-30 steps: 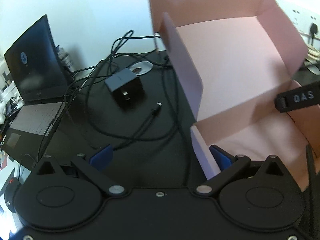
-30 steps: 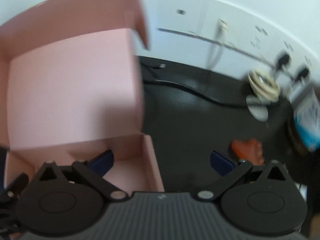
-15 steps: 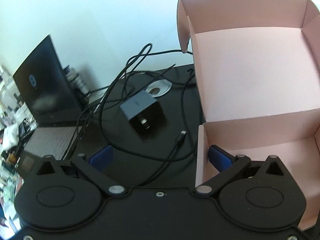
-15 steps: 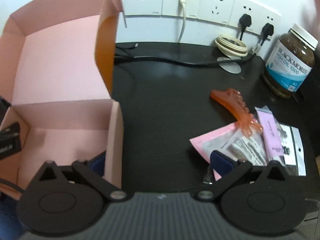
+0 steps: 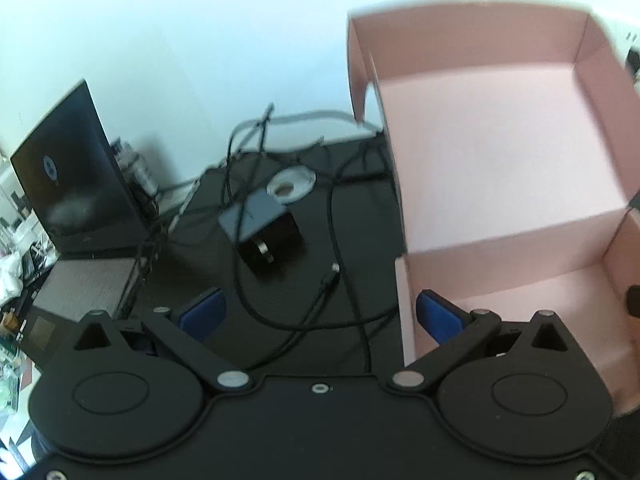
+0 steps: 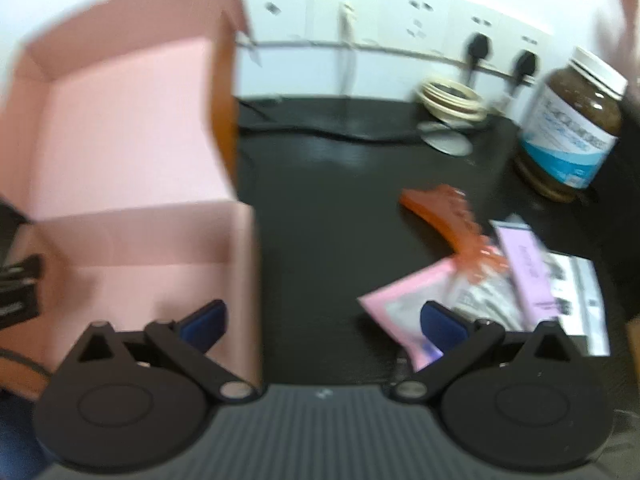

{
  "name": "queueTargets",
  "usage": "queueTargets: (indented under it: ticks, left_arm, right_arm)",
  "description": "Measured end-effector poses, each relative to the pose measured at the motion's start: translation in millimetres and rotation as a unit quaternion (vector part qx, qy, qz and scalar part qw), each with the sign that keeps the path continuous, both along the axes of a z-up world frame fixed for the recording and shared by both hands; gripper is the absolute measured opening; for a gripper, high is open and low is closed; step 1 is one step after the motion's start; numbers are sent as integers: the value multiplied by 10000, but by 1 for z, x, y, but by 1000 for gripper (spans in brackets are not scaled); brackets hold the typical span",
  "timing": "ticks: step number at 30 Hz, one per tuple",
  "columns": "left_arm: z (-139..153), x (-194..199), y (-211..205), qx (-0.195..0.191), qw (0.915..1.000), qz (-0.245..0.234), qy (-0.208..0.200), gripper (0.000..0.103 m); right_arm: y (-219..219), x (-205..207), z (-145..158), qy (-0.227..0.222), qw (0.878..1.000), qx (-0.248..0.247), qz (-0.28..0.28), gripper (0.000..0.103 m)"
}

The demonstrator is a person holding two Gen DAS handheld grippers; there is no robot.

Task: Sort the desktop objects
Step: 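Grasp the orange-red hair clip with the right gripper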

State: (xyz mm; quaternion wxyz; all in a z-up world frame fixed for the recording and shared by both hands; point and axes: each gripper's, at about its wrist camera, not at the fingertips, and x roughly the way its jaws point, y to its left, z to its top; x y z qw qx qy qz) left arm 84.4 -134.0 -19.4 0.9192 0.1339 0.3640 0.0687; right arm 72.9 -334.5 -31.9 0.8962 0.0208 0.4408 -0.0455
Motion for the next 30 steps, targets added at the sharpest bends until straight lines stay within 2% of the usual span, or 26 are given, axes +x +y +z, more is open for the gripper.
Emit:
queueTargets:
  ticks: [2,4,8,11,13,19,20,22,26,27,30]
  left_arm:
    - [12,-11,2,3,9999,-87,-141,103]
    - [22,-22,7,-54,9998,-86,-192,103]
    - [34,-44,34,-757,9968,236,-99,103]
    - [34,-60,46,-971,9946,349,-145,103]
    - [30,-69,50,-893,9954,315,-137,103]
    - [24,-82,53,-618,9974,347,-102,103]
    - [25,-84,53,-607,9973,387,-118,103]
    - [27,-86,52,-592,9970,463,-159,103]
    - [32,-88,49,-564,9967,525,-256,103]
    - [33,-88,48,-546,9967,532,-262,103]
    - [33,-89,48,-523,9967,577,-234,103]
  right_arm:
    - [2,-13,11,-355,9990,12,266,102]
    - [5,-29,21,-683,9962,-251,487,102]
    - [-6,-60,28,-1032,9906,-427,791,102]
    - [-24,-73,22,-945,9909,-495,824,102]
    - [-39,-78,18,-829,9919,-480,833,96]
    - [-81,-80,14,-673,9937,-803,401,94]
    - [-89,-77,13,-662,9942,-781,329,90]
    - [-104,-68,9,-599,9957,-681,200,69]
    - [-128,-49,3,-548,9973,-435,-231,61]
    - [-131,-46,2,-543,9974,-377,-283,56]
    - [-130,-34,1,-521,9980,-298,-172,53]
